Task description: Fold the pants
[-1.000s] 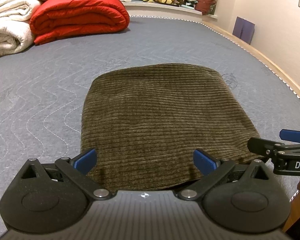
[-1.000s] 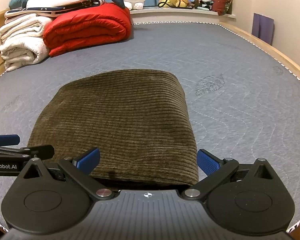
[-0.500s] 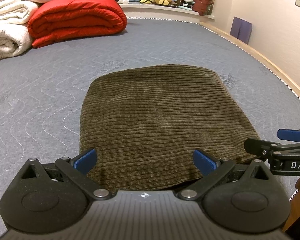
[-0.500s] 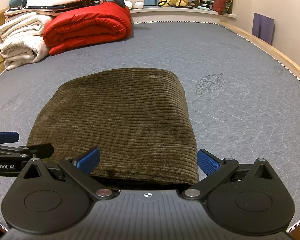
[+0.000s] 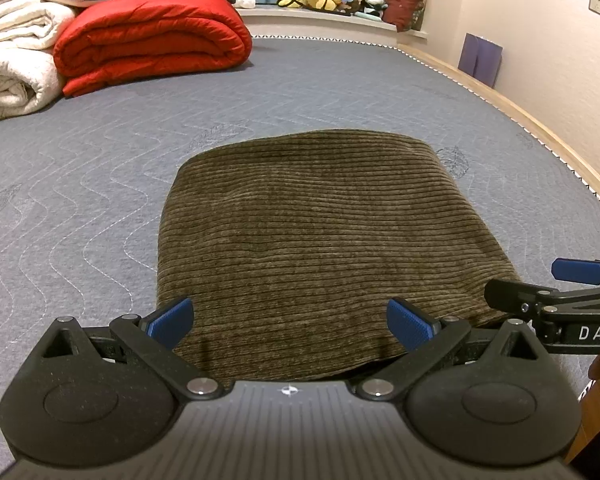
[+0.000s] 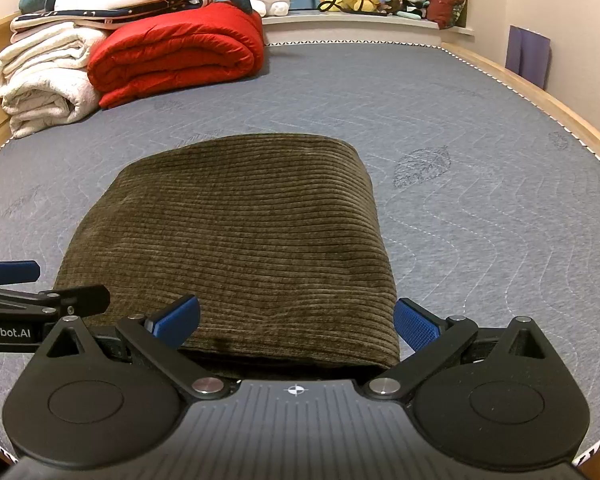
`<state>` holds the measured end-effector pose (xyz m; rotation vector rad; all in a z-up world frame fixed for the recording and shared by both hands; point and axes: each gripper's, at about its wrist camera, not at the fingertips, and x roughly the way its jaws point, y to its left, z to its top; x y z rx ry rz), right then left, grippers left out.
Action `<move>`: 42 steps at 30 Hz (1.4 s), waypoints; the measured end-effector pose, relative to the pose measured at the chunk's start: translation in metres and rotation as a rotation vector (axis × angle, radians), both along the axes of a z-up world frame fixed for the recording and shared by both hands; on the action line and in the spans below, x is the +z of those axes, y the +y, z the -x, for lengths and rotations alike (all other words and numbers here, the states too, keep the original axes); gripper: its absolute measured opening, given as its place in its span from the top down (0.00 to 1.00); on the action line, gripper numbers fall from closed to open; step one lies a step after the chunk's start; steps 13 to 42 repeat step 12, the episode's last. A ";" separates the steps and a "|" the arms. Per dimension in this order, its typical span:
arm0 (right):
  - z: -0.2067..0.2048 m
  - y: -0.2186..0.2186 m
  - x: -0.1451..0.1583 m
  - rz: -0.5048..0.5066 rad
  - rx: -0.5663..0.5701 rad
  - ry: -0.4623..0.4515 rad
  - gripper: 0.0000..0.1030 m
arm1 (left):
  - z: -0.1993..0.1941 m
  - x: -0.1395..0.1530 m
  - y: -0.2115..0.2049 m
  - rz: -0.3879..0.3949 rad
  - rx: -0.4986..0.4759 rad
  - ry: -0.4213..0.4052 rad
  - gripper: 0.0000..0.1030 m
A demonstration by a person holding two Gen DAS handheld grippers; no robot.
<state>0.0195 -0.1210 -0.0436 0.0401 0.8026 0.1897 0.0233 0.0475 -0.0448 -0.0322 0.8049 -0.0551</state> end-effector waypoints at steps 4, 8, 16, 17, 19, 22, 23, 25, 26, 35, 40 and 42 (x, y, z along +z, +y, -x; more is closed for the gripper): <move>0.000 0.001 0.000 0.001 -0.001 0.000 0.01 | 0.001 0.000 0.000 0.000 -0.005 -0.002 0.00; 0.000 0.000 0.000 0.001 0.000 0.000 0.01 | 0.001 0.000 -0.001 -0.002 -0.008 -0.003 0.00; 0.000 0.001 0.000 0.001 0.000 0.001 0.01 | 0.001 0.000 -0.001 0.000 -0.007 -0.002 0.00; 0.000 0.001 0.000 0.001 0.000 0.001 0.01 | 0.001 0.000 -0.001 0.000 -0.007 -0.002 0.00; 0.000 0.001 0.000 0.001 0.000 0.001 0.01 | 0.001 0.000 -0.001 0.000 -0.007 -0.002 0.00; 0.000 0.001 0.000 0.001 0.000 0.001 0.01 | 0.001 0.000 -0.001 0.000 -0.007 -0.002 0.00; 0.000 0.001 0.000 0.001 0.000 0.001 0.01 | 0.001 0.000 -0.001 0.000 -0.007 -0.002 0.00; 0.000 0.001 0.000 0.001 0.000 0.001 0.01 | 0.001 0.000 -0.001 0.000 -0.007 -0.002 0.00; 0.000 0.001 0.000 0.001 0.000 0.001 0.01 | 0.001 0.000 -0.001 0.000 -0.007 -0.002 0.00; 0.000 0.001 0.000 0.001 0.000 0.001 0.01 | 0.001 0.000 -0.001 0.000 -0.007 -0.002 0.00; 0.000 0.001 0.000 0.001 0.000 0.001 0.01 | 0.001 0.000 -0.001 0.000 -0.007 -0.002 0.00; 0.000 0.001 0.000 0.001 0.000 0.001 0.01 | 0.001 0.000 -0.001 0.000 -0.007 -0.002 0.00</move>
